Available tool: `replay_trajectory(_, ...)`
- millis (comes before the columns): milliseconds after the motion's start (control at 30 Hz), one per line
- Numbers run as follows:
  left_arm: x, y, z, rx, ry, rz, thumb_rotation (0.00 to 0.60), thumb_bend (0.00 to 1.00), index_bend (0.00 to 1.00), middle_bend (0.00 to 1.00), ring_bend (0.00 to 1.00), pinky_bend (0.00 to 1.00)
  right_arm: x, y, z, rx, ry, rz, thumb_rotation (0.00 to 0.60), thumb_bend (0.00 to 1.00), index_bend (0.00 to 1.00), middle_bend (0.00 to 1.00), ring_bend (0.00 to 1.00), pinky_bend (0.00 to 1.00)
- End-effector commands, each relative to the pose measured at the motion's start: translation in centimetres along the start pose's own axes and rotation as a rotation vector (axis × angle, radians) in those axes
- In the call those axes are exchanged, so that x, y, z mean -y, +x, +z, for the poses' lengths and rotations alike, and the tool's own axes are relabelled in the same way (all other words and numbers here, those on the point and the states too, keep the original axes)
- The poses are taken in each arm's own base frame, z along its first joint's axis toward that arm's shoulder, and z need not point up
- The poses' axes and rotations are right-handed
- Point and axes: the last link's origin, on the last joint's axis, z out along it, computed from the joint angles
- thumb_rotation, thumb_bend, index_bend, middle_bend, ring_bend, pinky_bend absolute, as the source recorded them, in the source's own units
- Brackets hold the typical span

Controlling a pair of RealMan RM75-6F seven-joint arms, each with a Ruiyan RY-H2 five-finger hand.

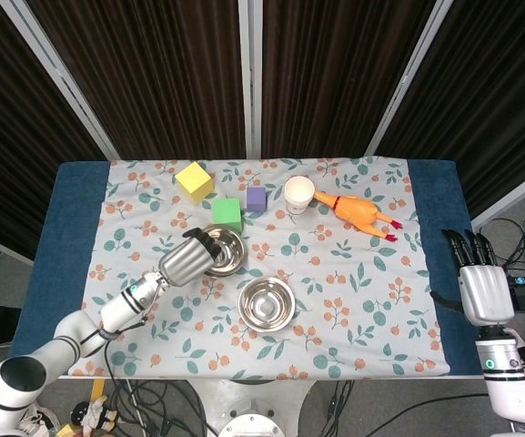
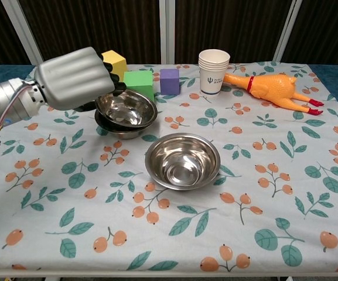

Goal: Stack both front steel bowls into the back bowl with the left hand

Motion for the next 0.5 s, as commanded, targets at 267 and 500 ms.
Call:
replay_trajectory(267,1.1,1.8,-7.3,0.086,0.055,-0.037,0.600,0.26,0.49,0.63,0.56,0.62,0.1,0.1,-0.1,-0.005,0.015,0.011,0.600,0.00,0.02,0.10,0.00,0.03)
replay_trajectory(500,-2.4,6.1,-8.8,0.001,-0.010,-0.168,0.600,0.25,0.51,0.63,0.57,0.63,0.3,0.2,-0.4,-0.006,0.023,0.014,0.600,0.00,0.02,0.10,0.00,0.03)
